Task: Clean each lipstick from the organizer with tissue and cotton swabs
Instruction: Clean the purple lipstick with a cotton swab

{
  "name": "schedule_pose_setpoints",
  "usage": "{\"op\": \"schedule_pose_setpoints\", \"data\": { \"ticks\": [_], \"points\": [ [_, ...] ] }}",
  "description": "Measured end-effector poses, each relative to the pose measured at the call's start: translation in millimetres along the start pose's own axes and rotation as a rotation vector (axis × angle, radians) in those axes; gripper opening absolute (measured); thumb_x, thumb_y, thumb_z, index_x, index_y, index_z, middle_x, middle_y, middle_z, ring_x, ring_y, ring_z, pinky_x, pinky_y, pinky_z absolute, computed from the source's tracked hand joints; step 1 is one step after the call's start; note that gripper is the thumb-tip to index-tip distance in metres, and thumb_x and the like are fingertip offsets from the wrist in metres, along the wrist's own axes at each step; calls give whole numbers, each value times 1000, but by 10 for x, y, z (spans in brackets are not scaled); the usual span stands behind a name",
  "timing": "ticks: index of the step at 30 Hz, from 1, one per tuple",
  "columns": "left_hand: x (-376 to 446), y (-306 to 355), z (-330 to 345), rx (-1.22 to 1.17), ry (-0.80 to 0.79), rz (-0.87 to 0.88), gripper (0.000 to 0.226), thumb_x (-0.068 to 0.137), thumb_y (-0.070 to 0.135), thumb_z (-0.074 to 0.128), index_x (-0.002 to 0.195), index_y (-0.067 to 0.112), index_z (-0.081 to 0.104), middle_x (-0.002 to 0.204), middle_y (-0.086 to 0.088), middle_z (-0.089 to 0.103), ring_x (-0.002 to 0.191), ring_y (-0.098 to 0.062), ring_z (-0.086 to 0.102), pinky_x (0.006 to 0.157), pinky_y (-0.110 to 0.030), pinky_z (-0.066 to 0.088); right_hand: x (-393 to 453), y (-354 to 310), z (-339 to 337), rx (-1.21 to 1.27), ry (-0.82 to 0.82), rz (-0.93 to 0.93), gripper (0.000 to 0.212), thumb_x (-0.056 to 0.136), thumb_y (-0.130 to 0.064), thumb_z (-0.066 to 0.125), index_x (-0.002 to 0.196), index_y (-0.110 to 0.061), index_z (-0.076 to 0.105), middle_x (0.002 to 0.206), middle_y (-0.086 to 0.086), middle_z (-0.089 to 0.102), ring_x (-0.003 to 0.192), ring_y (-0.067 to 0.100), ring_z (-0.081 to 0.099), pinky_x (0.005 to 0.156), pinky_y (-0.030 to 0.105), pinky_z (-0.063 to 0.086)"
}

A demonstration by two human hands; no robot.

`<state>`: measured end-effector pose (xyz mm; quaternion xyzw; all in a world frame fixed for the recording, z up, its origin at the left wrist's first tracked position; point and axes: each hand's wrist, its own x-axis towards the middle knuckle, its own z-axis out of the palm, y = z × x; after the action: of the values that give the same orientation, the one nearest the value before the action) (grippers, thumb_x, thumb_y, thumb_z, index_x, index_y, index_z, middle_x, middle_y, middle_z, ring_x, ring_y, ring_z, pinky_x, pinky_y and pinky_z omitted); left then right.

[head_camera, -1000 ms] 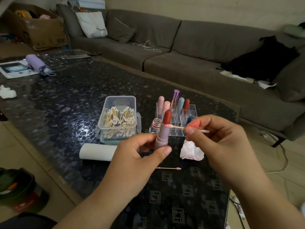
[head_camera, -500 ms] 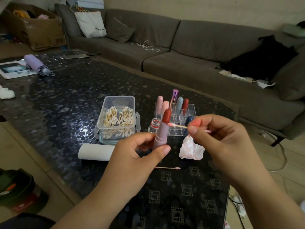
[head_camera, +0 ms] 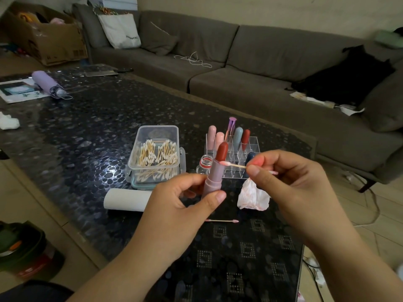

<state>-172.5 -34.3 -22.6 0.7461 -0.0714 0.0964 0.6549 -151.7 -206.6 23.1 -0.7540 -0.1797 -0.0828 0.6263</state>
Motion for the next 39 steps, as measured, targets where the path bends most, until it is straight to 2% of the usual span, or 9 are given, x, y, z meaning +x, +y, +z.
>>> {"op": "schedule_pose_setpoints", "data": {
  "ticks": [3, 6, 8, 12, 15, 19, 27, 31, 39],
  "points": [
    [-4, 12, 1, -42, 7, -19, 22, 71, 45, 74, 92, 40, 72, 86, 9, 73, 87, -11, 67, 82, -29, 48, 2, 21, -21, 47, 12, 15, 8, 73, -33, 73, 72, -25, 72, 58, -12, 58, 58, 0, 51, 61, 15, 46],
    [-10, 36, 1, -64, 9, -20, 25, 67, 44, 69, 91, 38, 72, 84, 9, 73, 84, -9, 67, 79, -26, 47, 7, 44, -37, 54, 21, 50, 7, 73, -32, 69, 71, -27, 73, 59, -10, 58, 59, 3, 51, 63, 19, 46],
    [-19, 56, -4, -66, 6, -26, 28, 64, 47, 66, 89, 36, 73, 81, 9, 72, 81, -7, 66, 76, -22, 46, 5, 47, -36, 57, 6, 59, 9, 72, -32, 66, 71, -28, 73, 59, -9, 57, 58, 3, 49, 60, 16, 45],
    [-28, 77, -6, -46, 4, -30, 30, 63, 49, 65, 88, 34, 74, 82, 10, 72, 83, -7, 66, 79, -25, 48, 3, 47, -31, 58, -2, 47, 8, 73, -32, 66, 71, -28, 73, 59, -9, 57, 57, 1, 49, 58, 15, 44],
    [-32, 80, -11, -36, -2, -34, 30, 65, 48, 66, 88, 32, 74, 81, 10, 72, 82, -7, 65, 79, -26, 47, 8, 37, -19, 65, 12, 5, 10, 76, -30, 74, 69, -23, 70, 57, -12, 56, 57, -1, 49, 60, 15, 46],
    [-39, 97, -2, -19, -11, -38, 25, 69, 50, 70, 91, 39, 72, 81, 10, 72, 81, -7, 66, 79, -26, 49, 1, 15, -4, 26, 6, -51, 10, 74, -28, 69, 74, -19, 67, 59, -15, 57, 58, -2, 51, 60, 12, 45],
    [-55, 118, 1, -28, -10, -52, 33, 62, 50, 65, 88, 33, 74, 83, 11, 72, 83, -7, 67, 80, -27, 49, 2, 55, -2, -59, 1, -105, 3, 78, -29, 70, 77, -27, 68, 65, -10, 62, 61, 3, 53, 58, 14, 45],
    [-53, 117, 0, -15, -11, -48, 33, 62, 51, 65, 89, 34, 74, 82, 10, 72, 82, -7, 66, 78, -27, 49, -6, 49, -13, -89, 20, -120, 9, 75, -35, 67, 79, -28, 68, 68, -11, 62, 63, 4, 54, 60, 19, 49],
    [-52, 122, -1, -21, -13, -40, 29, 64, 50, 65, 87, 35, 73, 81, 11, 72, 81, -5, 66, 76, -24, 45, -21, 40, -14, -138, 16, -156, 5, 79, -29, 70, 81, -26, 67, 68, -1, 62, 62, 16, 54, 60, 21, 48]
  ]
}}
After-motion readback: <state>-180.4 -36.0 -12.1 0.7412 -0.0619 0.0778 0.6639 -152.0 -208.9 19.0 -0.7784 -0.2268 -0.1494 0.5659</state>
